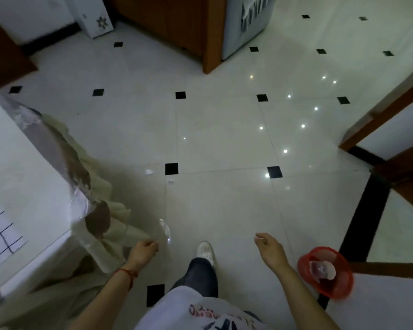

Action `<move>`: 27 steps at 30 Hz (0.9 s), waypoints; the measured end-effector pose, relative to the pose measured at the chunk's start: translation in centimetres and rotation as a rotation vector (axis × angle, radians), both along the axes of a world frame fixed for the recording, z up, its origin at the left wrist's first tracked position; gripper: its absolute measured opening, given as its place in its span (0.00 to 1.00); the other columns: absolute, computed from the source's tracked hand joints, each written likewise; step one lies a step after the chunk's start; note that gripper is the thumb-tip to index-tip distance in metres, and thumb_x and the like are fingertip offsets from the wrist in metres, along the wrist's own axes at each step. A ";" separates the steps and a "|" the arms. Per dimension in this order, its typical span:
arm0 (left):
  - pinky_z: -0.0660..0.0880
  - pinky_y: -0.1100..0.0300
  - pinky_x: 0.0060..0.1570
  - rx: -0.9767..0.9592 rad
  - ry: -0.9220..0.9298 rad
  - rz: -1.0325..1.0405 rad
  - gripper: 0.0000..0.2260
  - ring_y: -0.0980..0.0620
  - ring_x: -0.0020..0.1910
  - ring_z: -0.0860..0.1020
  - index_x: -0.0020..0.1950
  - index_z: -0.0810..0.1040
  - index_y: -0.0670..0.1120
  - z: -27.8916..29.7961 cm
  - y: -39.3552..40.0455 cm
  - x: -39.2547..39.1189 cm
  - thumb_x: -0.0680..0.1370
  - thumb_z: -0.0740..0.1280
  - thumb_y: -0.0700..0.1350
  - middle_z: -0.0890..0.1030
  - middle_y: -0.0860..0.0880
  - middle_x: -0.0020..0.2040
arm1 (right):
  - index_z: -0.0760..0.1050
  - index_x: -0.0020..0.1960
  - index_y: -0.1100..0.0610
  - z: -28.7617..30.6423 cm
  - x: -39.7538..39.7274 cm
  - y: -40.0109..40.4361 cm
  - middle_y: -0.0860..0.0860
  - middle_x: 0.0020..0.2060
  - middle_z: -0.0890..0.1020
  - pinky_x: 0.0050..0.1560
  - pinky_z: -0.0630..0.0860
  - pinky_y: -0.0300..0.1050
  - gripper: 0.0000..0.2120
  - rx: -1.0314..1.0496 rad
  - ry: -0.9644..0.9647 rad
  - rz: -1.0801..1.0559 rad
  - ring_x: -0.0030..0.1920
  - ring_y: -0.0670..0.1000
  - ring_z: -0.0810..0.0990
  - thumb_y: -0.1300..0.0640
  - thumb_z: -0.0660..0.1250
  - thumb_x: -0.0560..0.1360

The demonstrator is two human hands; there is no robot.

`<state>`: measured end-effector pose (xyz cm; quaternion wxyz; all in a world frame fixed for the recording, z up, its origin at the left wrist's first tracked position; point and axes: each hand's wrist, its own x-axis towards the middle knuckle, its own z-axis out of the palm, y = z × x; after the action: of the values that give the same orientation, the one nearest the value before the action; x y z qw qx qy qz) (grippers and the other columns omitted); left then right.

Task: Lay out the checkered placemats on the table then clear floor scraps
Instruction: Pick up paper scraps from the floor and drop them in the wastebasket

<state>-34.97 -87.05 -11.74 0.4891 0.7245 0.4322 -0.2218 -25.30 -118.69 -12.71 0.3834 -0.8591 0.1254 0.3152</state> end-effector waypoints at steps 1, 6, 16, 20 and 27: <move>0.67 0.60 0.38 -0.024 0.000 0.007 0.12 0.48 0.39 0.71 0.33 0.73 0.45 0.1 0.2 1.7 0.77 0.60 0.41 0.75 0.43 0.38 | 0.72 0.64 0.61 0.1 1.8 0.4 0.58 0.62 0.76 0.58 0.67 0.40 0.16 -0.006 0.010 0.013 0.61 0.56 0.75 0.55 0.58 0.79; 0.67 0.63 0.36 -0.064 -0.092 0.018 0.10 0.46 0.44 0.73 0.44 0.78 0.38 1.3 2.0 11.8 0.79 0.59 0.39 0.76 0.42 0.43 | 0.71 0.65 0.60 0.1 10.1 2.0 0.58 0.62 0.76 0.62 0.69 0.47 0.17 0.005 0.055 0.033 0.60 0.57 0.75 0.55 0.58 0.79; 0.68 0.64 0.33 -0.008 -0.238 0.308 0.09 0.51 0.37 0.74 0.51 0.77 0.35 2.6 10.1 27.2 0.79 0.59 0.38 0.76 0.42 0.44 | 0.72 0.63 0.62 -2.1 28.5 10.1 0.58 0.61 0.76 0.65 0.70 0.50 0.17 -0.026 0.128 0.281 0.59 0.58 0.75 0.54 0.58 0.79; 0.67 0.64 0.33 -0.014 -0.148 0.508 0.12 0.54 0.33 0.72 0.35 0.74 0.41 0.8 12.4 27.3 0.78 0.60 0.38 0.75 0.47 0.33 | 0.72 0.63 0.61 -2.1 37.5 17.3 0.59 0.61 0.77 0.65 0.70 0.50 0.17 -0.016 0.124 0.457 0.59 0.58 0.76 0.54 0.57 0.79; 0.69 0.60 0.39 -0.048 -0.003 0.816 0.07 0.47 0.40 0.75 0.46 0.77 0.39 -1.6 14.2 25.6 0.78 0.60 0.40 0.78 0.45 0.41 | 0.71 0.64 0.61 -1.4 47.6 31.4 0.58 0.62 0.76 0.63 0.69 0.47 0.17 -0.006 0.077 0.759 0.60 0.57 0.76 0.54 0.57 0.79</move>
<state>-9.37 -72.80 -13.36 0.5543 0.4822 0.6782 -0.0186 22.28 -87.33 -14.14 0.2318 -0.8330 -0.1865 0.4665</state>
